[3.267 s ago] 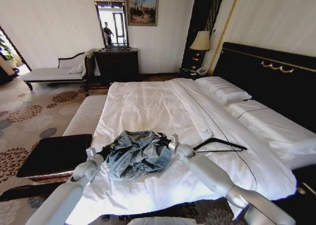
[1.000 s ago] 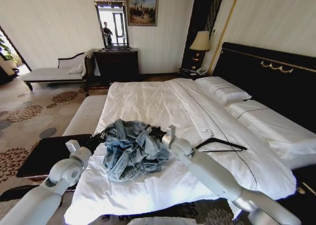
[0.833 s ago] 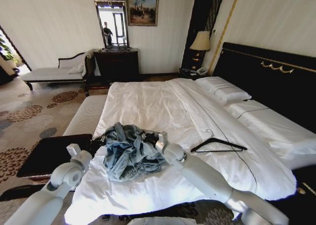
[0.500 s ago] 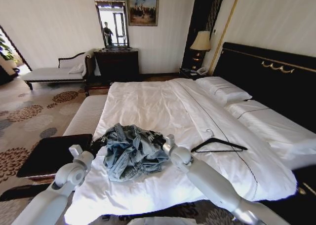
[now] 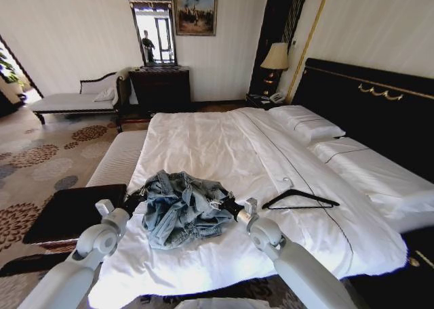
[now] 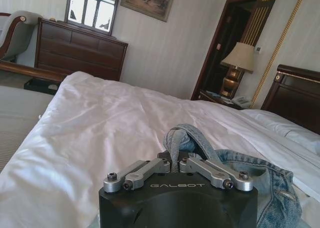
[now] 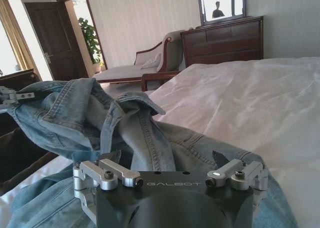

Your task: Pick up the clothes from the bed and hang them on the clothes hanger.

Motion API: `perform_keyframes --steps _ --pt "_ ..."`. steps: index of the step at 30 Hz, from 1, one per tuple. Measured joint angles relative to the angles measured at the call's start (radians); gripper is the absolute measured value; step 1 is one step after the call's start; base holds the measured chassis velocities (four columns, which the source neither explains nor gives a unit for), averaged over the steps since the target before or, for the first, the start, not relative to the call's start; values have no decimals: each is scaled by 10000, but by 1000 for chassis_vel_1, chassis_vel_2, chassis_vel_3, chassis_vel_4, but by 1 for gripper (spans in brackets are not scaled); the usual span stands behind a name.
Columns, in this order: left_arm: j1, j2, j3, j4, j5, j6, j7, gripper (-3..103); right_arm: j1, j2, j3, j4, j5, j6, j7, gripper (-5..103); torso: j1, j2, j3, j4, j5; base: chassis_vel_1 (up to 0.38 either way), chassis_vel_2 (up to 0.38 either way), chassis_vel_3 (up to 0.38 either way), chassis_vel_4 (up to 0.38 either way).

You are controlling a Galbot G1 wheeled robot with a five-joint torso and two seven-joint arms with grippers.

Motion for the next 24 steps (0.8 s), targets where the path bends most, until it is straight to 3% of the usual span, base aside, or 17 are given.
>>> perform_keyframes --steps 12,24 --pt "54 -62 67 -108 37 11 3 3 752 649 -1204 -1212 -1220 501 -312 100 1 -1 2 1 -1 0 0 0 0" --pt "240 -64 11 -316 58 15 19 3 1522 1389 -1680 -2497 -1353 663 170 100 3 0 2 0 -1 0 0 0 0"
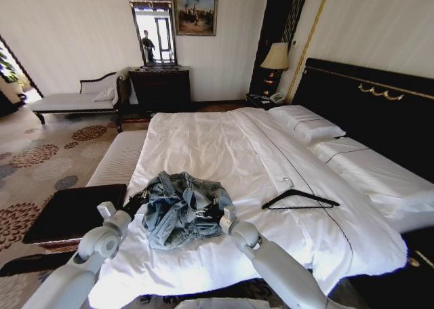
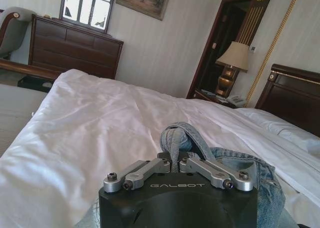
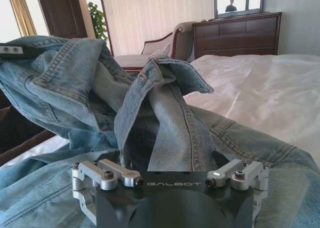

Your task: Pick up the clothes from the bed and hang them on the clothes hanger.

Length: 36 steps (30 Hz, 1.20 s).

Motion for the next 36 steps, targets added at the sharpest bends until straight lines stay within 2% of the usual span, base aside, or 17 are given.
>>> perform_keyframes --steps 1,4,6,11,16,18,21,22,25,27,28,29,36 --pt "3 0 0 -2 0 0 4 3 40 -1 -32 -80 -9 5 11 102 0 0 0 0 0 0 0 0 0" --pt "6 -6 -1 -6 5 0 9 3 92 -1 -104 -180 -17 7 41 98 -1 0 1 -1 1 0 0 0 0" --pt "44 -21 -1 -27 30 0 23 3 97 20 -132 -189 -16 7 92 89 0 0 0 -1 0 0 0 0 0" --pt "117 -25 -22 -57 76 0 50 3 64 47 -127 -101 58 -1 202 78 -1 0 0 0 1 0 0 0 0" --pt "142 -46 -16 -85 117 -4 54 3 5 -18 -104 13 105 -17 254 51 0 0 0 -1 1 0 0 0 0" --pt "148 -49 -12 -92 127 -5 54 3 3 -15 -92 23 110 -17 268 51 0 0 0 -1 1 0 0 0 0" --pt "196 -49 -11 -124 185 -9 54 3 2 -46 -73 132 171 -45 323 35 0 0 0 0 1 0 0 0 0" --pt "196 -49 -11 -124 185 -9 54 3 2 -46 -73 132 171 -45 323 35 0 0 0 0 1 0 0 0 0" --pt "231 -49 -17 -193 191 -13 53 3 13 -127 -33 262 284 -93 390 19 -1 0 0 0 1 0 0 0 0" --pt "236 -47 -24 -214 177 -13 50 3 15 -138 -12 296 322 -104 413 19 -1 0 0 0 1 0 0 0 0" --pt "241 -25 -44 -248 158 -13 45 3 18 -161 24 393 408 -146 465 13 -1 -1 0 0 1 0 0 0 0" --pt "240 59 -110 -352 124 -14 30 3 18 -247 113 652 555 -241 576 2 0 -1 0 0 1 0 0 0 0" --pt "222 459 -377 -857 -161 -14 -70 3 173 -773 610 1634 1478 -652 1039 1 -3 0 -1 -1 1 0 0 0 0"
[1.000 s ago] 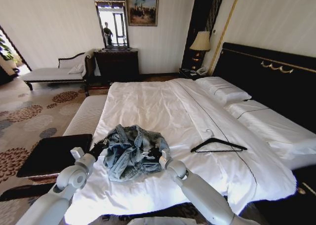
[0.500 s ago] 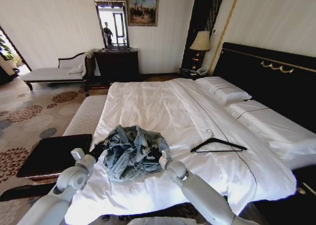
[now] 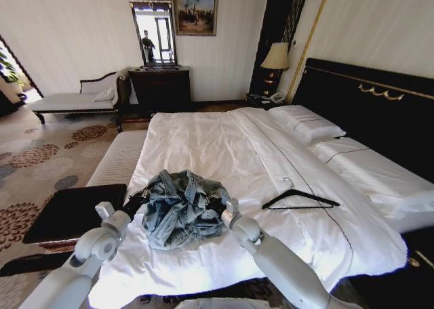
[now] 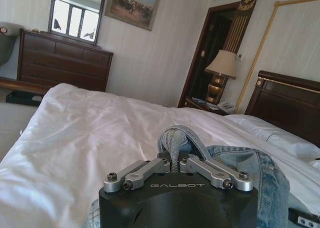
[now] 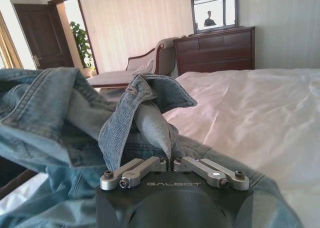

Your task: Pick up the clothes from the bed and hang them on the clothes hanger.

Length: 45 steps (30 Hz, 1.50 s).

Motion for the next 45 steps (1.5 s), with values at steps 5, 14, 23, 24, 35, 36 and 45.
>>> perform_keyframes --steps 5,14,23,24,35,36,45 --pt "-153 399 -74 -268 -122 0 -126 3 753 -601 214 538 1112 -263 364 1 1 0 1 1 1 0 0 0 0" --pt "-1664 1950 -262 -767 -1221 83 -582 3 3126 -1555 264 998 3053 -670 1042 1 1 -1 2 3 -1 0 0 0 0" --pt "-4227 3582 179 -322 -2816 241 -1206 3 5701 -2207 -108 936 4430 -1039 1552 1 4 -2 2 0 0 0 0 0 0" --pt "-4227 3582 179 -322 -2816 241 -1206 3 5701 -2207 -108 936 4430 -1039 1552 1 4 -2 2 0 0 0 0 0 0" --pt "-6872 5548 463 463 -4411 357 -1208 3 8630 -2619 -758 465 5861 -1295 1964 1 3 -2 1 0 0 0 0 0 0" --pt "-7082 5718 503 564 -4562 365 -1183 3 8919 -2619 -860 374 5995 -1308 1982 1 3 -2 1 1 -1 0 0 0 0" --pt "-7819 6610 526 1093 -5152 371 -1051 3 10341 -2348 -1524 -468 6094 -1438 1888 1 1 -1 0 3 -3 0 0 0 0"
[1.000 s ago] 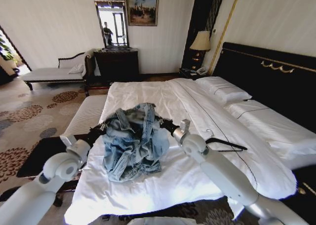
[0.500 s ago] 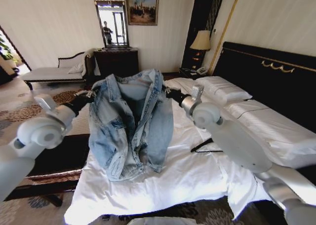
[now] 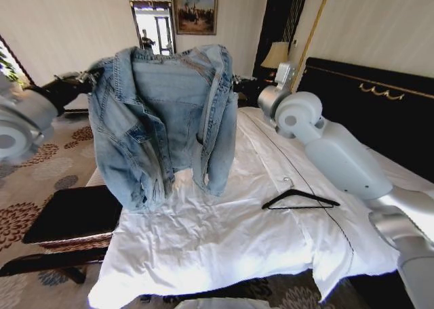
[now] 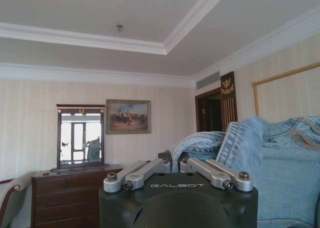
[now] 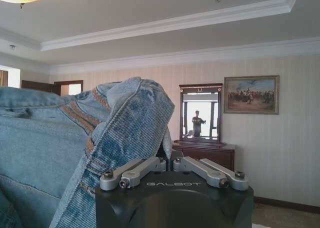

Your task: Pick up the clothes from the bed and hang them on the clothes hanger.

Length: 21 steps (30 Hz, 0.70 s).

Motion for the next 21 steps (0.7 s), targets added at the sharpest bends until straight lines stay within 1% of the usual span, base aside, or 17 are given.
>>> perform_keyframes --steps 4,9,11,12,14,15,16,17,18,19,20,21 --pt "-21 170 -17 -28 -144 2 -14 3 -58 16 -46 -81 -214 3 -85 1 1 0 0 1 0 0 0 0 0" --pt "520 241 -375 -662 -230 1 -389 3 -682 -375 107 312 -439 23 -238 1 2 -1 1 -1 3 0 0 0 0" --pt "936 106 -629 -1541 -343 0 -929 3 -1250 -860 389 947 -426 -3 -251 1 2 -1 1 -1 5 0 0 0 0" --pt "936 106 -629 -1541 -343 0 -929 3 -1250 -860 389 947 -426 -3 -251 1 2 -1 1 -1 5 0 0 0 0" --pt "1373 -28 -1102 -2509 -714 23 -1415 3 -1776 -1429 767 1784 -285 -115 -255 1 2 -1 1 -1 4 0 0 0 0" --pt "1660 -119 -1587 -3186 -1145 106 -1713 3 -2263 -1887 1290 2480 -65 -244 -257 1 3 -2 1 2 7 0 0 0 0" --pt "1783 -188 -1921 -3679 -1491 177 -1915 3 -2822 -2433 2063 3229 289 -418 -235 1 3 -1 2 2 9 0 0 0 0" --pt "1783 -188 -1921 -3679 -1491 177 -1915 3 -2822 -2433 2063 3229 289 -418 -235 1 3 -1 2 2 9 0 0 0 0" --pt "1842 -226 -2196 -4019 -1843 240 -2095 3 -3301 -2935 2720 3856 618 -547 -179 1 3 -1 0 2 9 0 0 0 0" --pt "1995 -261 -2682 -4449 -2466 357 -2307 3 -3999 -3631 3636 4617 1108 -670 -48 1 2 0 -2 -3 10 0 0 0 0" --pt "2287 -377 -3598 -5094 -3811 649 -2733 3 -5350 -4695 5415 5667 2080 -956 195 1 -3 3 -4 -9 9 0 0 0 0" --pt "2287 -377 -3598 -5094 -3811 649 -2733 3 -5350 -4695 5415 5667 2080 -956 195 1 -3 3 -4 -9 9 0 0 0 0"
